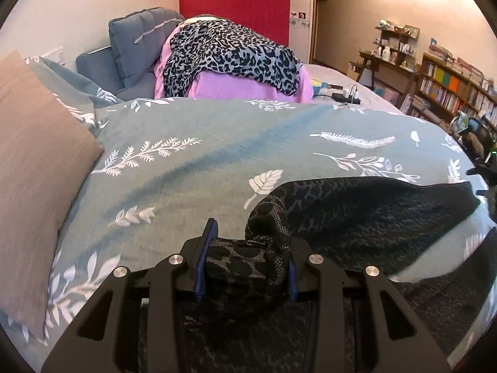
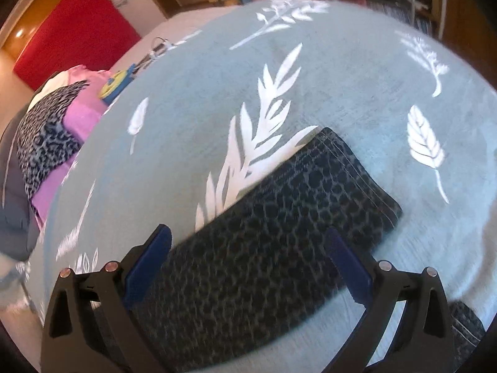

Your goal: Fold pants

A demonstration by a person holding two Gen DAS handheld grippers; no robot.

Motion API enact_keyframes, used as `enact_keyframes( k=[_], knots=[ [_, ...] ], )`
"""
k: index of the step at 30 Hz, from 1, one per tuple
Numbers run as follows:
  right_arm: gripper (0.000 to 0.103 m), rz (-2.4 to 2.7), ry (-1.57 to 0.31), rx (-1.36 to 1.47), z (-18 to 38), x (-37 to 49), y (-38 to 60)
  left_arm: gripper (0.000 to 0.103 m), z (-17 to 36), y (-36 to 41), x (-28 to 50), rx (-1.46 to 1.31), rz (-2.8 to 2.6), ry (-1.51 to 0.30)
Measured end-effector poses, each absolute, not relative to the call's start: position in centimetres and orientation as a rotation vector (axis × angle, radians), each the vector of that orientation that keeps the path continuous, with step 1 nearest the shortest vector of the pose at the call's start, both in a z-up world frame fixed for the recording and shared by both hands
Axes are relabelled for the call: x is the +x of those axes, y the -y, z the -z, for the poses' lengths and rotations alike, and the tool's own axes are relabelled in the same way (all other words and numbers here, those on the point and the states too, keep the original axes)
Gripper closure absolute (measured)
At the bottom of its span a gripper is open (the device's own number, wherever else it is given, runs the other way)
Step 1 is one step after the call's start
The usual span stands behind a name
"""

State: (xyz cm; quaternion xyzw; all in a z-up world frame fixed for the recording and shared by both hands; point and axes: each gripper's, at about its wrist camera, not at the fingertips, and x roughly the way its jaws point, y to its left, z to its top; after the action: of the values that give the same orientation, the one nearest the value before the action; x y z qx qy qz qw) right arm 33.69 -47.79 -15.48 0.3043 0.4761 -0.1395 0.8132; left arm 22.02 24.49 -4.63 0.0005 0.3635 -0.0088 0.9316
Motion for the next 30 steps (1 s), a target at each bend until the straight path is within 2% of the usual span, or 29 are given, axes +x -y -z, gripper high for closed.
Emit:
enact_keyframes(
  k=[15,17,20,21,22,25,27,30],
  knots=[
    [0.004,0.433,-1.212,0.634,19.6,39.7,49.4,0.065,4.3,-24.6,14.7,-0.085,0.02,-0.716],
    [0.011,0.454,-1.222,0.595,19.8,40.2,49.4,0.065,4.4,-24.8,14.2,-0.1,0.02,-0.713],
    [0.031,0.486,-1.234,0.517,19.5,40.3,49.1,0.065,4.0,-25.0,13.4,-0.112,0.017,-0.697],
    [0.042,0.486,-1.231,0.497,19.4,40.0,49.1,0.065,3.8,-25.1,13.2,-0.117,0.018,-0.691],
    [0.049,0.475,-1.224,0.482,19.1,39.6,49.1,0.065,3.7,-25.2,13.1,-0.121,0.018,-0.685],
    [0.088,0.404,-1.201,0.548,18.5,37.6,49.4,0.065,3.4,-25.5,12.7,-0.13,0.016,-0.672],
    [0.096,0.374,-1.186,0.579,18.0,36.1,49.9,0.065,3.2,-25.7,12.5,-0.135,0.013,-0.662],
    [0.099,0.344,-1.129,0.597,16.4,33.3,50.5,0.065,2.9,-26.3,12.0,-0.15,0.008,-0.644]
  ],
)
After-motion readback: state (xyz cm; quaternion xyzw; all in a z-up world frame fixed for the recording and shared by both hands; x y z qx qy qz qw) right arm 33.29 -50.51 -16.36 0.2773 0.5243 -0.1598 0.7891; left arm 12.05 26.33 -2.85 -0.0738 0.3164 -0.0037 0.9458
